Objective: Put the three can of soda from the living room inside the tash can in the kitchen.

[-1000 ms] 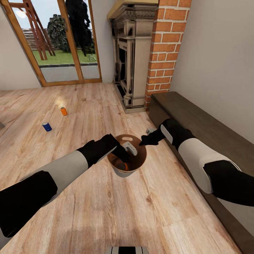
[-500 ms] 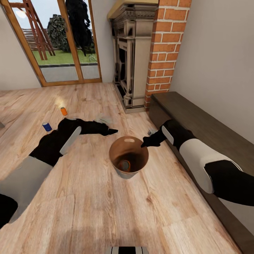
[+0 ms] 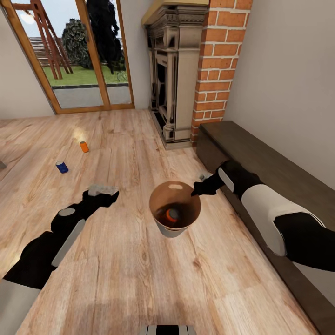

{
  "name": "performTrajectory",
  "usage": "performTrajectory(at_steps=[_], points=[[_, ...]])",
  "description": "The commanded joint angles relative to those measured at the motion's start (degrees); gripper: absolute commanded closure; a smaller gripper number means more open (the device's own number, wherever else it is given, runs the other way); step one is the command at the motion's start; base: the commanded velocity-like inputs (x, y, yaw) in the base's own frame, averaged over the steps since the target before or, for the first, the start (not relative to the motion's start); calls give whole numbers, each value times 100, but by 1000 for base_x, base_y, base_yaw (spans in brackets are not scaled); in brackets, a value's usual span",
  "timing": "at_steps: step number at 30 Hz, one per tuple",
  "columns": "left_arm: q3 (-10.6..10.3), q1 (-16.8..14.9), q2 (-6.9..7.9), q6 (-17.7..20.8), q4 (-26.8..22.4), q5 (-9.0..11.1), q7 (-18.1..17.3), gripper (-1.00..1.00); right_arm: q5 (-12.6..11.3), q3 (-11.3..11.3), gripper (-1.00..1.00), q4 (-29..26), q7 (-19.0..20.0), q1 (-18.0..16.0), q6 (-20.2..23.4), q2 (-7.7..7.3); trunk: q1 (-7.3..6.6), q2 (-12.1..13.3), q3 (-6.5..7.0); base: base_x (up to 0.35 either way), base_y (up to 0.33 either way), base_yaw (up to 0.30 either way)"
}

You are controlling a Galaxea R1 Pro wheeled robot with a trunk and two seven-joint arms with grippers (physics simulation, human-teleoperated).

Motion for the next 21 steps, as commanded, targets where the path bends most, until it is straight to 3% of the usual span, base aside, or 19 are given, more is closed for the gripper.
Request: performTrajectory(at_steps=[1,2,7,9,11,14,17,19,21], points=[[33,109,-3,-159,121,-3,51,-100,-228,-47,100,-3,27,2,48,-32,-1,0,1,0,0,0],[79,257,-5,-431,396,-9,121,-100,-228,-45,100,-3,29,20,48,-88,-1,0,1,0,0,0],[131,466,-14,-1025,1306,-11,174,-100,-200,-38,100,-20,10,261,48,-203,-1,0,1,0,0,0],[134,666,-25,-1555,1911,4,161,-100,-78,-34,100,-59,-227,729,6,-411,-1,0,1,0,0,0],[101,739,-59,-1615,1904,41,122,-100,-106,-6,100,-81,-209,892,-44,-485,0,-3,0,0,0,0],[6,726,-127,-1516,1802,75,27,-100,872,151,100,-92,-206,949,-149,-587,0,-3,0,0,0,0],[-47,726,-127,-1418,1702,75,-69,-100,1615,208,100,-184,-206,949,-230,-628,0,-3,0,0,0,0],[-47,726,-127,-1352,1636,75,-126,-100,1957,212,100,-249,-206,949,-256,-628,0,-3,0,0,0,0],[-47,726,-127,-1288,1571,75,-126,-100,2147,186,100,-315,-206,949,-251,-628,0,-3,0,0,0,0]])
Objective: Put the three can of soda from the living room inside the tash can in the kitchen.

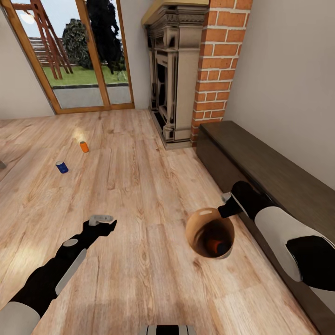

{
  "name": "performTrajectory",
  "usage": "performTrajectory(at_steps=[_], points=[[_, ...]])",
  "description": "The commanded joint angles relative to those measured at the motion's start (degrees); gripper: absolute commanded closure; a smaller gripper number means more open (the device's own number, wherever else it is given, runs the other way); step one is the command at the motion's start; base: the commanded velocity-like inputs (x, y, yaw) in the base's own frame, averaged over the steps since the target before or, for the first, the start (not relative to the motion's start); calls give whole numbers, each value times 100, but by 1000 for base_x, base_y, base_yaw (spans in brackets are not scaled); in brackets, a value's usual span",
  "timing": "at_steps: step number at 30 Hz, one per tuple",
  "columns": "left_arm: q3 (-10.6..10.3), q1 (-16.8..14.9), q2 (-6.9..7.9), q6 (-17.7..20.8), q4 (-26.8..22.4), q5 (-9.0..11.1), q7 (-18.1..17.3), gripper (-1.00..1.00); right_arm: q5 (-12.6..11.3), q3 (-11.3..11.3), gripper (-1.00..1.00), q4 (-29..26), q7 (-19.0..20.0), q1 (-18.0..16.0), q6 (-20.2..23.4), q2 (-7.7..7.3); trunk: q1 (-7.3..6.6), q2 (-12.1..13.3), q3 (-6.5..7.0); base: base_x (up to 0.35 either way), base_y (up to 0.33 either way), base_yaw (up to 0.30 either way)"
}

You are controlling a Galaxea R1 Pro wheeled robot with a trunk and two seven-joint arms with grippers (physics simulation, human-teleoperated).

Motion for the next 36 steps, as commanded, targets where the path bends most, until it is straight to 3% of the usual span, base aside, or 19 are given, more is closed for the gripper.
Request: performTrajectory(at_steps=[1,9,14,19,20,36], points=[[0,0,0,33,-13,0,0,-100,-29,-33,100,-10,18,-1,33,1,0,0,0,0,0,0],[0,0,0,145,-13,0,0,-100,57,-206,100,-10,18,-1,218,1,0,0,0,0,0,0],[28,-44,-99,110,147,29,-139,-100,-47,-100,100,153,-86,-153,322,-4,0,0,0,0,0,0],[39,-54,-133,121,307,37,-299,-100,14,-62,100,244,-110,-308,322,-50,0,0,0,0,0,0],[39,-54,-134,121,433,38,-406,-100,-1961,-61,100,246,-111,-427,322,-53,0,0,0,0,0,0],[33,-55,-139,114,460,39,-420,-100,-1946,-46,100,251,-114,-440,322,-76,0,0,0,0,0,0]])
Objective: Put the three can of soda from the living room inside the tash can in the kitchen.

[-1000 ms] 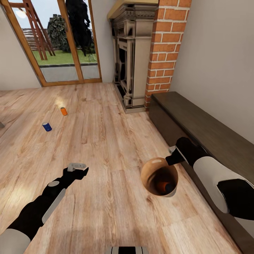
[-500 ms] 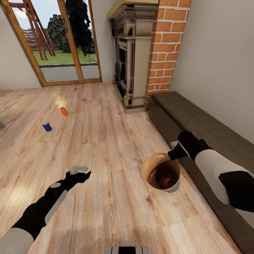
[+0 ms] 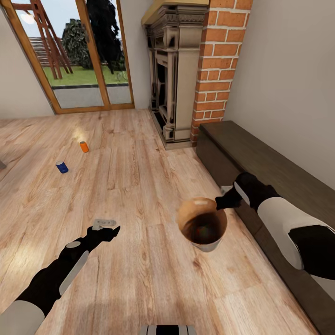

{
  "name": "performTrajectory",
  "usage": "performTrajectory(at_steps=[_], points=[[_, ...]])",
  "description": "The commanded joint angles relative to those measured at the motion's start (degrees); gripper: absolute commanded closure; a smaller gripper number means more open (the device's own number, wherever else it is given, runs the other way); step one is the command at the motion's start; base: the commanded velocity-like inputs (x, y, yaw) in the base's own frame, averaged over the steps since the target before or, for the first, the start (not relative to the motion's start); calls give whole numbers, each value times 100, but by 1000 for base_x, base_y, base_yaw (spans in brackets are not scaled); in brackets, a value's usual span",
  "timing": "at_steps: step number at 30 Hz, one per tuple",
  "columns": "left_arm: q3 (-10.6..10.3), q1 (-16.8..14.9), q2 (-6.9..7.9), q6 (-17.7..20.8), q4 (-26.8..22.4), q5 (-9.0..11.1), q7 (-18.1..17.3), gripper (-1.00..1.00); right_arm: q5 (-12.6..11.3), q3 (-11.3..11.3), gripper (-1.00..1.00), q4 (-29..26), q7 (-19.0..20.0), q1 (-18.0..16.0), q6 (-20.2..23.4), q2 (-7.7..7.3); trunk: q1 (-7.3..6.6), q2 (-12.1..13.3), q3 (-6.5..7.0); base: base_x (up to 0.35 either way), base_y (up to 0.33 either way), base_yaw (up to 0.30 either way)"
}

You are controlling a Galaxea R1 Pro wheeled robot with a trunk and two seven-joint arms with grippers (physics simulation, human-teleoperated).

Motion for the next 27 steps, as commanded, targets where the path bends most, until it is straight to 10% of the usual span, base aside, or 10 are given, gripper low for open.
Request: performTrajectory(at_steps=[1,27], points=[[-1,-1,-1,-1,2,0,0,-100,-470,-85,100,-3,77,-2,83,3,-1,0,1,0,0,0],[14,-1,-1,16,44,5,-1,-100,-474,-84,100,-2,60,20,83,2,-1,0,1,38,193,0]])
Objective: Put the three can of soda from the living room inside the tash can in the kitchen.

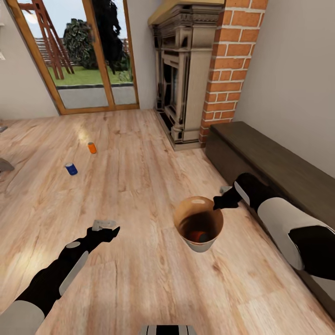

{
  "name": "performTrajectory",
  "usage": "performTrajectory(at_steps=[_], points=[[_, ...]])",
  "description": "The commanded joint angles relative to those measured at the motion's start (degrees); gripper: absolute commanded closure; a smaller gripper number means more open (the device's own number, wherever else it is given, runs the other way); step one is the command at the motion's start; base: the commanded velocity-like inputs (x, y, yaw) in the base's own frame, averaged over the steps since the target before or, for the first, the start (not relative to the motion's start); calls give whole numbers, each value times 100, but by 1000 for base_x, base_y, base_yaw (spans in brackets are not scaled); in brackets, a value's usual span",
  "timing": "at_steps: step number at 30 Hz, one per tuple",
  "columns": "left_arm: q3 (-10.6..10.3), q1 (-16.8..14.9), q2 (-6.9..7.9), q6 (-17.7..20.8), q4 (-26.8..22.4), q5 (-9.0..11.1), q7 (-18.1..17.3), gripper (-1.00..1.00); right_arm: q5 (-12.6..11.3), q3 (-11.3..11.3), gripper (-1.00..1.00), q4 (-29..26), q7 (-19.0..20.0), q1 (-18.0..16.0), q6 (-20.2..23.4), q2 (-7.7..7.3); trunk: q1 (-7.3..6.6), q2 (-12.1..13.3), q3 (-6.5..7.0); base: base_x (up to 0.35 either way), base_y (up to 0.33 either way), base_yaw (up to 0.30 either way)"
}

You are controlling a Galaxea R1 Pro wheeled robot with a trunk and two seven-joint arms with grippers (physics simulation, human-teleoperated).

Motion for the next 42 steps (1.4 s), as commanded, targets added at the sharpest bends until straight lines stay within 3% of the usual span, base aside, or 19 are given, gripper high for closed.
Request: performTrajectory(at_steps=[1,10,16,25,27,35,42], points=[[0,0,0,0,1,0,-2,-100,-44,-16,100,-1,10,2,8,-4,-1,0,1,156,264,0],[-24,0,0,0,28,-30,-2,-100,-69,-20,100,-14,89,31,8,-33,-1,0,1,227,239,0],[-26,0,-4,0,33,-31,0,-100,-104,-51,100,-14,191,47,-275,-36,-1,0,1,257,220,0],[-24,-1,-4,-2,38,-34,0,-100,-104,-52,100,-9,606,294,-1043,-32,-1,0,1,263,196,0],[-17,-2,-3,1,35,-27,0,-100,-80,-55,100,-12,792,519,-1362,-33,-1,0,1,264,187,0],[-37,-5,-25,0,55,-30,0,-100,-51,-50,100,-67,872,851,-1631,-71,-1,0,1,264,183,0],[-46,-8,-138,-20,133,-41,7,-100,-72,-60,100,-76,879,1030,-1860,-115,-1,0,1,264,180,0]])
